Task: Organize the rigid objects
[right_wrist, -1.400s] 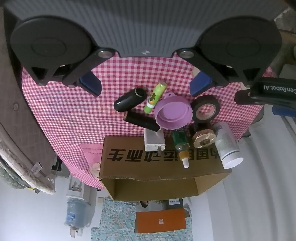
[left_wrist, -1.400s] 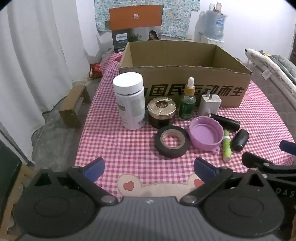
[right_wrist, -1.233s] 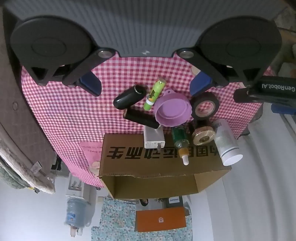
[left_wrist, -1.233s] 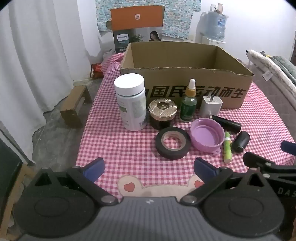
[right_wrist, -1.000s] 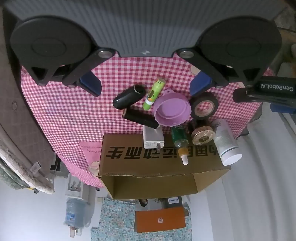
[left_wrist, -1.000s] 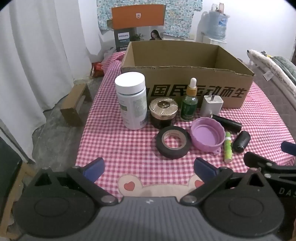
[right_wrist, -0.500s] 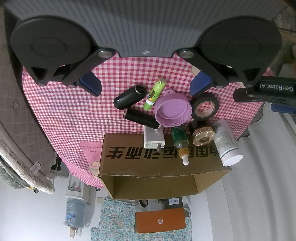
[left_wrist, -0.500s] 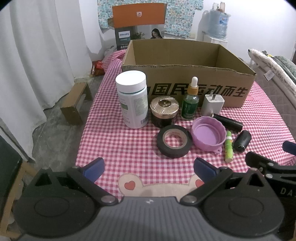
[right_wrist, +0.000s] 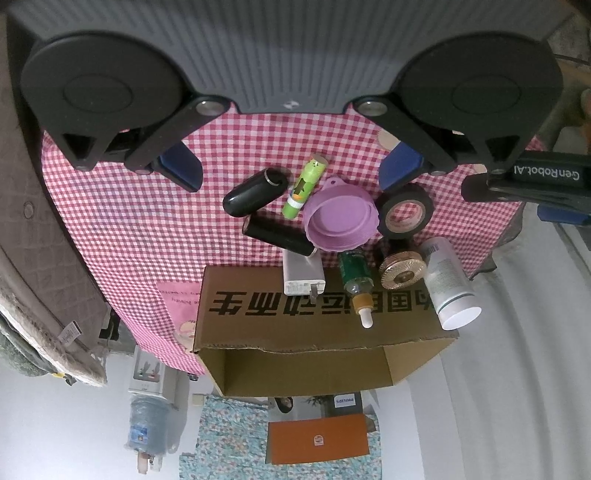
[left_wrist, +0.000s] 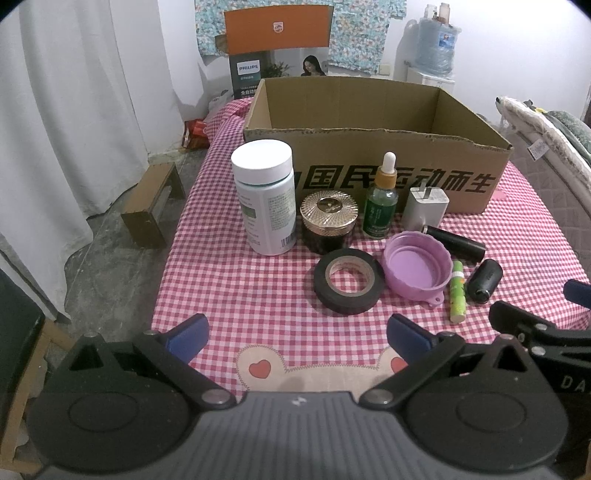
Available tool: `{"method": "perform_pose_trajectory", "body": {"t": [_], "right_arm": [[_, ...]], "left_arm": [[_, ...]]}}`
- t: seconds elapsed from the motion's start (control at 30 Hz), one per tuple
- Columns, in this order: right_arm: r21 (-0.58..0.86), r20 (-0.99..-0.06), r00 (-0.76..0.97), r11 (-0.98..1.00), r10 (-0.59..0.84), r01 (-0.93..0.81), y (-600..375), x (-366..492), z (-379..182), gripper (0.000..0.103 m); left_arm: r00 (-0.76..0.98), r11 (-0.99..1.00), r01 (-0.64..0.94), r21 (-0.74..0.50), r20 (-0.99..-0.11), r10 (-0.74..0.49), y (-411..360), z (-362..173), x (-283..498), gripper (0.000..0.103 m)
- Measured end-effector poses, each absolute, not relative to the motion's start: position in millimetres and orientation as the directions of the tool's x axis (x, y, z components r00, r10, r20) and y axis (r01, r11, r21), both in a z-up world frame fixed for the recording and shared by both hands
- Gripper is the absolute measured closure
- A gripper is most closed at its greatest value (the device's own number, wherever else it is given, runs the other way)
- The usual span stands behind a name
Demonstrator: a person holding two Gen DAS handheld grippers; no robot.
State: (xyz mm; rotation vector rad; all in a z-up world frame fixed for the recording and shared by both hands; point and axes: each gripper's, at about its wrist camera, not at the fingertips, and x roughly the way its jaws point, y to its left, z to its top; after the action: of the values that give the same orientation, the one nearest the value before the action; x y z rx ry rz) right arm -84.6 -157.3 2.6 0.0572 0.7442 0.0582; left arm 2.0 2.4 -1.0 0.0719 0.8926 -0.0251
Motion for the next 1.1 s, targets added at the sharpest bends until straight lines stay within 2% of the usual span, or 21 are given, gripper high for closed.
{"method": "perform_pose_trajectory", "body": {"t": [1.1], "right_arm": [[0.071, -0.676, 0.733, 0.997, 0.073, -0.033, -155.1, -82.9, 2.3, 0.001]], "left_arm": [[0.619, 0.997, 0.049, 0.056, -0.785, 0.014, 6.2, -4.3, 3.0, 0.000]]}}
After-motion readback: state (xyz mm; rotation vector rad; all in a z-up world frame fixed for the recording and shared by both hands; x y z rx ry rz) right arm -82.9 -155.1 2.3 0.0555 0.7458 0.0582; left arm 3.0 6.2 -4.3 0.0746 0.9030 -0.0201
